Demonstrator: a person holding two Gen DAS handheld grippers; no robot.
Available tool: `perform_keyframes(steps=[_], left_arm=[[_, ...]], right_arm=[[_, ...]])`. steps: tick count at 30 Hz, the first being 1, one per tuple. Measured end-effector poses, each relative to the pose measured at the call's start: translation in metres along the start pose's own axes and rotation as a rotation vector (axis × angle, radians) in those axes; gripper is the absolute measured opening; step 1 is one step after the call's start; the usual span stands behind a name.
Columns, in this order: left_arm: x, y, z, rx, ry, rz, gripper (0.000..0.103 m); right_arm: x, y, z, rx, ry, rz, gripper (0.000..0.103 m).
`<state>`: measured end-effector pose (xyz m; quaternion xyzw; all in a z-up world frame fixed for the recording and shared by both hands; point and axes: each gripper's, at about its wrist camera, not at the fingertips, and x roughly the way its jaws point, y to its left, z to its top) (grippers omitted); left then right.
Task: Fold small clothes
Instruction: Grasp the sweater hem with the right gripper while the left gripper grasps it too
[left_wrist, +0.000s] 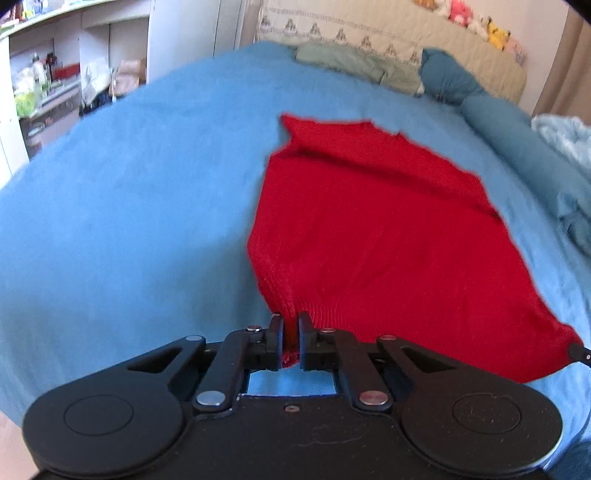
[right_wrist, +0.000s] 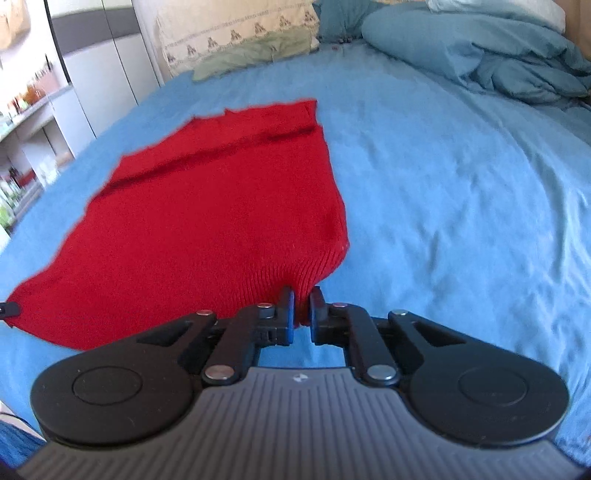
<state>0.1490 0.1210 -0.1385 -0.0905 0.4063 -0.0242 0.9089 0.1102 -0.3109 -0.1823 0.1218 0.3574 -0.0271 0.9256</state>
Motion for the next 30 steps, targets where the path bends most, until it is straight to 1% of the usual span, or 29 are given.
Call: perform_keyframes(steps=[3, 6, 8, 10, 12, 15, 17, 19, 21, 23, 25, 27, 30], left_arm=[[-0.01, -0.005, 0.028, -0.025, -0.051, -0.025, 0.007], [-0.011, -0.012, 0.073, -0.037, -0.113, -0.022, 0.007], [-0.005, -0.016, 0.108, -0.055, -0.149, -0.021, 0.007], [0.008, -0.019, 0.148, -0.094, -0.178, -0.016, 0.007], [0.026, -0.021, 0.183, -0.126, -0.201, -0.014, 0.007], [0.068, -0.029, 0.233, -0.139, -0.228, 0.015, 0.007], [0.107, -0.044, 0.26, -0.133, -0.229, 0.033, 0.007], [0.15, -0.055, 0.28, -0.139, -0.221, 0.056, 0.007], [0.191, -0.059, 0.294, -0.161, -0.206, 0.073, 0.007], [0.232, -0.062, 0.305, -0.173, -0.179, 0.092, 0.007], [0.267, -0.064, 0.311, -0.182, -0.16, 0.102, 0.007], [0.291, -0.067, 0.315, -0.169, -0.151, 0.121, 0.007], [0.308, -0.07, 0.32, -0.15, -0.162, 0.131, 0.008]], right_arm=[[-0.01, 0.004, 0.029, 0.02, -0.038, 0.035, 0.023], [-0.01, 0.009, 0.071, 0.037, -0.074, 0.073, 0.023], [-0.004, 0.014, 0.108, 0.039, -0.104, 0.09, 0.023], [0.01, 0.019, 0.15, 0.046, -0.13, 0.112, 0.023], [0.033, 0.023, 0.195, 0.061, -0.142, 0.127, 0.023], [0.077, 0.031, 0.251, 0.053, -0.154, 0.122, 0.023], [0.117, 0.037, 0.284, 0.047, -0.156, 0.104, 0.023], [0.162, 0.038, 0.308, 0.068, -0.147, 0.101, 0.023], [0.21, 0.041, 0.326, 0.071, -0.133, 0.085, 0.023], [0.254, 0.043, 0.333, 0.05, -0.122, 0.048, 0.023], [0.296, 0.04, 0.335, 0.055, -0.104, 0.018, 0.023], [0.332, 0.033, 0.337, 0.068, -0.092, -0.003, 0.023], [0.365, 0.027, 0.335, 0.064, -0.078, -0.021, 0.023]])
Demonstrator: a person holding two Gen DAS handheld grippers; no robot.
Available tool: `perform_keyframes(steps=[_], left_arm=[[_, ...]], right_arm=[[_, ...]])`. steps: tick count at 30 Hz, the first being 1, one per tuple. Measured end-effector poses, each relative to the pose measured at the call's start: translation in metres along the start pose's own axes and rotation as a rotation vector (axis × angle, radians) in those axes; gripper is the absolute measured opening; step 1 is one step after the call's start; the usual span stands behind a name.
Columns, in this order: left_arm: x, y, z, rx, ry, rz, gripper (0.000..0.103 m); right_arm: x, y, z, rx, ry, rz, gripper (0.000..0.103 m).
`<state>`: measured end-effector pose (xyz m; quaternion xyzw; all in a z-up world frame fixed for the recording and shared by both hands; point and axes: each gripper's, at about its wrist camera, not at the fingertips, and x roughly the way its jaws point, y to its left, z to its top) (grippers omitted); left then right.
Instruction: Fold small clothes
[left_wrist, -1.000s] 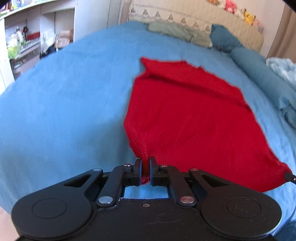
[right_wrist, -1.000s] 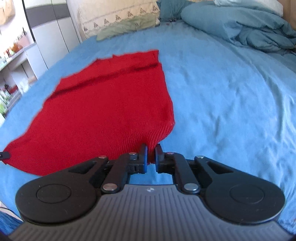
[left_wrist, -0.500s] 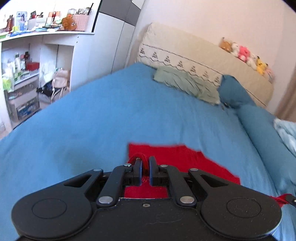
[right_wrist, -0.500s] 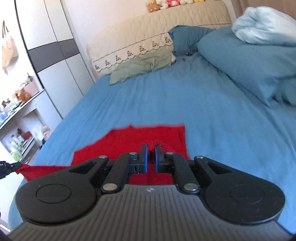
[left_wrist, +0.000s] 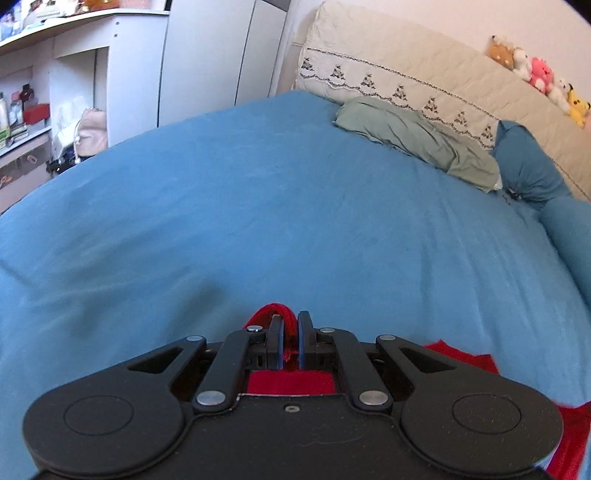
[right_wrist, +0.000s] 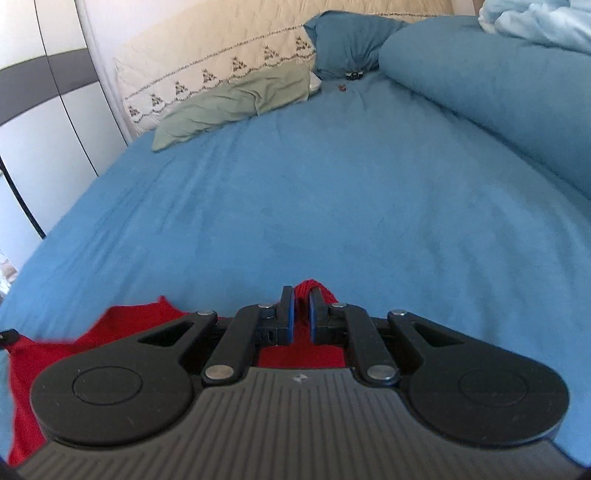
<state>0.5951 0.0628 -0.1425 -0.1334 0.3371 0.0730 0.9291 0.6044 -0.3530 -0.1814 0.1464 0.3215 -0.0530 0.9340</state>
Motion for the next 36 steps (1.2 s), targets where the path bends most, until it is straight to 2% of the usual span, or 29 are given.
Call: perform_keyframes(steps=[2, 3, 4, 5, 6, 9, 10, 12, 14, 17, 18, 22, 27, 31, 36], left_arm=[[0.001, -0.001, 0.0, 0.009, -0.022, 0.001, 0.014], [0.0, -0.001, 0.001, 0.013, -0.036, 0.004, 0.02], [-0.007, 0.0, 0.0, 0.021, -0.052, 0.002, 0.042], [-0.014, -0.001, 0.0, 0.035, -0.068, -0.002, 0.067], [-0.027, 0.001, -0.001, 0.057, -0.09, 0.001, 0.075], [-0.068, 0.0, -0.012, 0.148, -0.151, -0.011, 0.089], [-0.082, 0.0, -0.019, 0.184, -0.162, -0.022, 0.096], [-0.107, 0.001, -0.037, 0.253, -0.177, -0.058, 0.098], [-0.123, 0.003, -0.06, 0.296, -0.148, -0.091, 0.099], [-0.131, 0.009, -0.095, 0.285, -0.059, -0.152, 0.099], [-0.13, 0.011, -0.106, 0.284, -0.039, -0.168, 0.099], [-0.108, 0.011, -0.135, 0.305, 0.032, -0.142, 0.099], [-0.078, 0.017, -0.151, 0.279, 0.136, -0.129, 0.098], [-0.082, 0.009, -0.152, 0.32, 0.114, -0.098, 0.095], [-0.116, -0.01, -0.139, 0.351, 0.046, -0.159, 0.097]], right_arm=[[0.012, 0.0, -0.001, -0.015, -0.001, -0.004, 0.026], [0.013, -0.001, -0.001, -0.015, -0.009, -0.012, 0.038], [0.01, -0.001, -0.001, -0.016, -0.021, -0.022, 0.064], [0.004, -0.002, 0.0, -0.018, -0.038, -0.021, 0.074], [-0.005, -0.003, 0.0, -0.033, -0.067, -0.019, 0.085], [-0.042, -0.004, -0.007, -0.113, -0.112, 0.015, 0.088], [-0.054, -0.005, -0.011, -0.132, -0.114, 0.033, 0.092], [-0.077, -0.006, -0.025, -0.178, -0.121, 0.058, 0.102], [-0.098, -0.008, -0.043, -0.194, -0.113, 0.082, 0.102], [-0.115, -0.012, -0.074, -0.167, -0.06, 0.139, 0.102], [-0.116, -0.011, -0.085, -0.177, -0.047, 0.141, 0.102], [-0.115, -0.013, -0.121, -0.165, 0.008, 0.14, 0.102], [-0.096, -0.014, -0.139, -0.169, 0.055, 0.093, 0.101], [-0.087, -0.019, -0.146, -0.158, 0.078, 0.068, 0.1], [-0.11, -0.028, -0.13, -0.161, 0.024, 0.076, 0.1]])
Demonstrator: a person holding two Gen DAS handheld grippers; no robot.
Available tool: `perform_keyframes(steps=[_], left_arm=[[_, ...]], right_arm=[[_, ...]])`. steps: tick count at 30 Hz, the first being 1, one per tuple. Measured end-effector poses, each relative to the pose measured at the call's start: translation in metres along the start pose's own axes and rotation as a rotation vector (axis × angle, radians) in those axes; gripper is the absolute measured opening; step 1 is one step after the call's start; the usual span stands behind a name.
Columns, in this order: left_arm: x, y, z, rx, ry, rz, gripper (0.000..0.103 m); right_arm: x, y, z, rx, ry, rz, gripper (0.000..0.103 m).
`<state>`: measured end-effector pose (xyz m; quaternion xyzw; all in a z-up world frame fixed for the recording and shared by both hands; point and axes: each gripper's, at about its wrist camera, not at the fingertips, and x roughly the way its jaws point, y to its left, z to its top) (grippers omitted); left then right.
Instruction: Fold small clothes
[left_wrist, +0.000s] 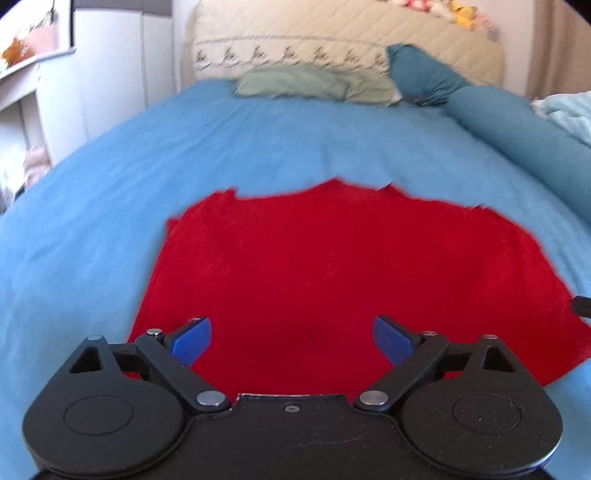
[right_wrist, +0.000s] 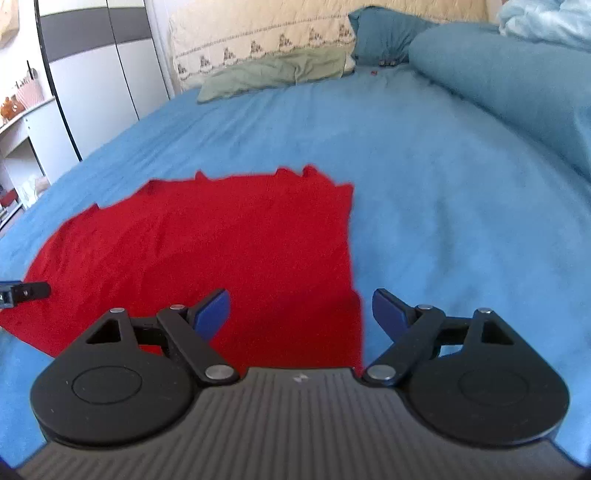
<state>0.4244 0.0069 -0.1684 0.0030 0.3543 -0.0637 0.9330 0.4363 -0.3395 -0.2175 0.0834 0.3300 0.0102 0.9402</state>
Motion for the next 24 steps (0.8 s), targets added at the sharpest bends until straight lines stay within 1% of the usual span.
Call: perform_keyframes(steps=[2, 4, 8, 11, 13, 16, 18, 19, 20, 21, 22, 24], left_arm=[[-0.004, -0.01, 0.008, 0.001, -0.001, -0.021, 0.097], [-0.006, -0.021, 0.013, -0.001, -0.005, -0.05, 0.097], [0.0, -0.044, 0.015, 0.015, 0.009, -0.076, 0.097], [0.005, -0.058, 0.013, 0.035, 0.025, -0.084, 0.097], [0.013, -0.065, 0.01, 0.04, 0.04, -0.078, 0.097], [0.026, -0.073, 0.005, 0.056, 0.069, -0.069, 0.097], [0.036, -0.078, 0.002, 0.077, 0.08, -0.052, 0.097], [0.041, -0.078, 0.0, 0.084, 0.089, -0.044, 0.097], [0.045, -0.078, -0.002, 0.087, 0.097, -0.037, 0.097], [0.05, -0.078, -0.003, 0.089, 0.105, -0.028, 0.097], [0.056, -0.077, -0.005, 0.089, 0.117, -0.023, 0.098], [0.065, -0.074, -0.008, 0.098, 0.134, -0.027, 0.101]], right_arm=[[-0.01, -0.007, 0.004, -0.003, 0.006, 0.006, 0.1], [-0.016, -0.012, 0.004, -0.009, 0.035, 0.013, 0.1], [-0.023, -0.016, -0.006, -0.024, 0.078, 0.023, 0.1], [-0.019, -0.019, -0.015, -0.001, 0.099, 0.026, 0.097], [-0.014, -0.023, -0.019, 0.033, 0.108, 0.041, 0.088], [-0.002, -0.028, -0.026, 0.097, 0.118, 0.06, 0.082], [0.004, -0.029, -0.03, 0.128, 0.094, 0.06, 0.079], [0.005, -0.029, -0.032, 0.143, 0.076, 0.057, 0.074], [0.006, -0.028, -0.032, 0.153, 0.064, 0.051, 0.072], [0.006, -0.027, -0.033, 0.164, 0.054, 0.046, 0.065], [0.007, -0.026, -0.034, 0.174, 0.048, 0.048, 0.052], [0.008, -0.024, -0.034, 0.18, 0.051, 0.049, 0.042]])
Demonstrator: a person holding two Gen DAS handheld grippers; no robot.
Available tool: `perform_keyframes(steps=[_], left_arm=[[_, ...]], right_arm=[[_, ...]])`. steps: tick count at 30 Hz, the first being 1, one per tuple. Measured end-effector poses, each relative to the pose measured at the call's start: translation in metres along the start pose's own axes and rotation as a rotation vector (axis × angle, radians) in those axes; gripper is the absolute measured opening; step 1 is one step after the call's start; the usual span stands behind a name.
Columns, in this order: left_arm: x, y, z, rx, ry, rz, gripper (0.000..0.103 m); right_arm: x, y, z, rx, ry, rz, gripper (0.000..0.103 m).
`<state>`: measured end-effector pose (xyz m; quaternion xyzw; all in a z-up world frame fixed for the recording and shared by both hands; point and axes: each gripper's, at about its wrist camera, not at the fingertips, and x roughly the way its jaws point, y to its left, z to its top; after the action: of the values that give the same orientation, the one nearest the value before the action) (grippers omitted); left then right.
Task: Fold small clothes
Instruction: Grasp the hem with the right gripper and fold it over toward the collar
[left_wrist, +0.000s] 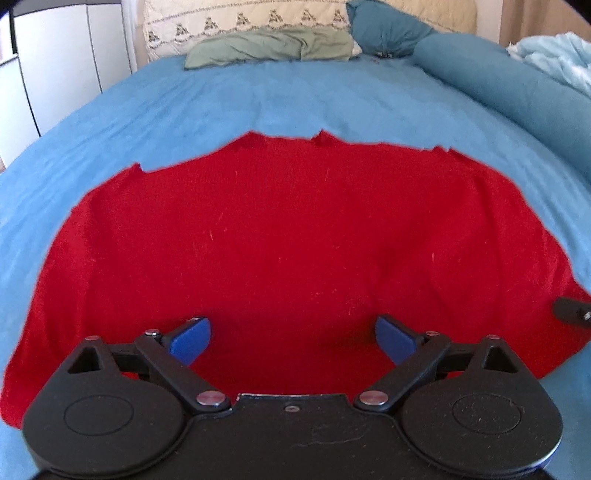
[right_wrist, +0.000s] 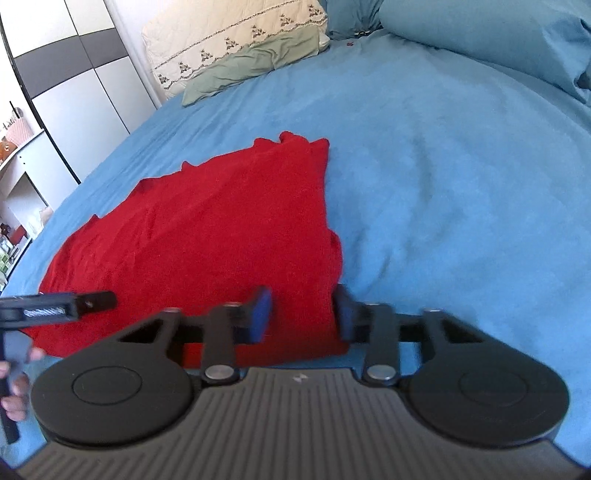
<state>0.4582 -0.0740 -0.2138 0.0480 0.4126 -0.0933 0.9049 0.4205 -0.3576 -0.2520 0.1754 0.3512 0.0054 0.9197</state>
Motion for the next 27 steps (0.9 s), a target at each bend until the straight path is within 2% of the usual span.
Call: perform_keyframes(steps=[1, 3, 6, 9, 13, 16, 19, 21, 24, 27], left_arm=[[0.003, 0.001, 0.0, 0.01, 0.006, -0.003, 0.103], [0.006, 0.001, 0.002, 0.021, 0.02, -0.008, 0.103], [0.001, 0.008, 0.008, 0.005, 0.04, -0.032, 0.103], [-0.013, 0.019, 0.011, 0.013, 0.026, -0.021, 0.103], [-0.04, 0.055, 0.012, 0.01, -0.015, 0.006, 0.103], [-0.059, 0.09, 0.007, -0.002, -0.038, 0.024, 0.103], [-0.074, 0.122, -0.009, -0.028, -0.049, 0.04, 0.103], [-0.081, 0.139, -0.024, -0.053, -0.049, 0.039, 0.103], [-0.086, 0.159, -0.048, -0.105, -0.042, 0.015, 0.103], [-0.086, 0.171, -0.069, -0.138, -0.033, 0.0, 0.103]], right_arm=[[0.0, 0.002, 0.001, 0.003, 0.001, -0.006, 0.034], [-0.001, 0.003, 0.006, 0.023, 0.02, -0.008, 0.026], [-0.005, 0.008, 0.021, 0.083, 0.034, 0.005, 0.024], [-0.019, 0.028, 0.051, 0.145, -0.005, 0.049, 0.023], [-0.029, 0.099, 0.096, 0.057, -0.045, 0.097, 0.023], [-0.024, 0.174, 0.114, -0.05, -0.055, 0.202, 0.023], [-0.004, 0.253, 0.106, -0.203, 0.005, 0.342, 0.023], [0.022, 0.298, 0.087, -0.308, 0.097, 0.416, 0.023], [0.073, 0.343, 0.042, -0.409, 0.267, 0.446, 0.023], [0.106, 0.363, 0.007, -0.44, 0.338, 0.44, 0.023]])
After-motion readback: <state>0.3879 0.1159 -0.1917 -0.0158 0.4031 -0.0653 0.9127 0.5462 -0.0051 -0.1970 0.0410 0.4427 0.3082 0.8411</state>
